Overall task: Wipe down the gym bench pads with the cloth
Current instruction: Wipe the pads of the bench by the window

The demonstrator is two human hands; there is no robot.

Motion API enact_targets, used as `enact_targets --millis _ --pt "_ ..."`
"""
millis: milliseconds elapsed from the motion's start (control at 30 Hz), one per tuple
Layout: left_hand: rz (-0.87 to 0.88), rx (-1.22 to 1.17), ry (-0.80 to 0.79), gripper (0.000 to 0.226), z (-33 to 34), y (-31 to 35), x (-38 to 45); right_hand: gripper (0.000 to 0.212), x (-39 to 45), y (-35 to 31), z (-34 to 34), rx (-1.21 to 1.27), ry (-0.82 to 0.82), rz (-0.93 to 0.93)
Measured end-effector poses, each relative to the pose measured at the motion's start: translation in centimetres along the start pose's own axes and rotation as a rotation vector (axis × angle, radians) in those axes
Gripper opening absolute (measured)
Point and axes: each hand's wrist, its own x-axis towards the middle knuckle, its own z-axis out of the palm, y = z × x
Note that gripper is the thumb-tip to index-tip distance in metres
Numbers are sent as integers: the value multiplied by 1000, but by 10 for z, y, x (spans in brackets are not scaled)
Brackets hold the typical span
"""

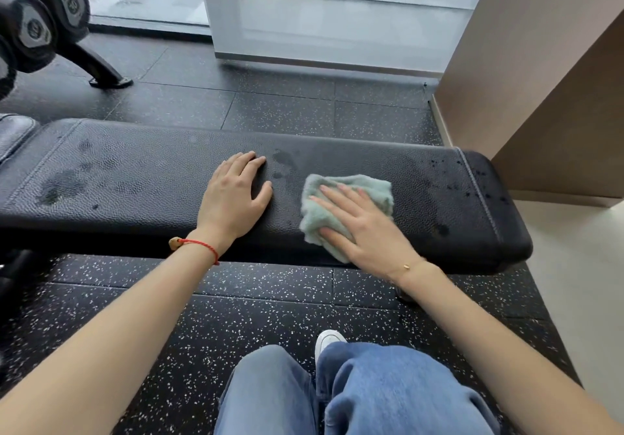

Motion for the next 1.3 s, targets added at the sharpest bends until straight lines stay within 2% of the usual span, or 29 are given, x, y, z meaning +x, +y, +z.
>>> enact_targets --millis 100,200,233,300,367,433,533,667,767,900,967,1033,1167,1233,1300 --pt "2 4 4 60 1 1 0 67 -14 58 -21 9 69 223" --pt "2 0 6 61 1 1 1 72 34 93 -26 -70 40 470" --pt "2 -4 8 60 0 1 0 67 48 88 -20 -101 24 471" --pt "6 -4 11 57 0 1 -1 61 55 64 -9 -78 9 354" --pt "12 1 8 56 -1 1 -1 61 26 35 -6 -20 -1 198" --pt "9 9 5 53 -1 0 -2 62 -15 30 -11 24 -3 119" --pt "-2 20 0 52 0 4 -3 67 -43 70 -28 -3 32 236" --pt "0 42 -17 52 1 8 -1 72 21 108 -35 -95 20 471" --pt "-3 74 -61 52 0 7 2 61 45 78 -20 -38 -15 382" --pt "29 25 -41 48 -2 34 3 68 -34 49 -21 56 3 198" --pt "108 -27 -37 47 1 67 0 66 -76 60 -32 43 29 262" --pt "193 -67 -67 49 9 104 -5 70 -100 90 -45 -18 81 409" --pt "272 -70 -150 52 38 163 -5 88 -73 138 -57 -146 79 670" --pt "235 -31 -202 56 52 177 -1 78 -70 131 -54 -139 76 680" --pt "212 29 -211 59 62 184 -1 70 -100 113 -50 -84 114 556"
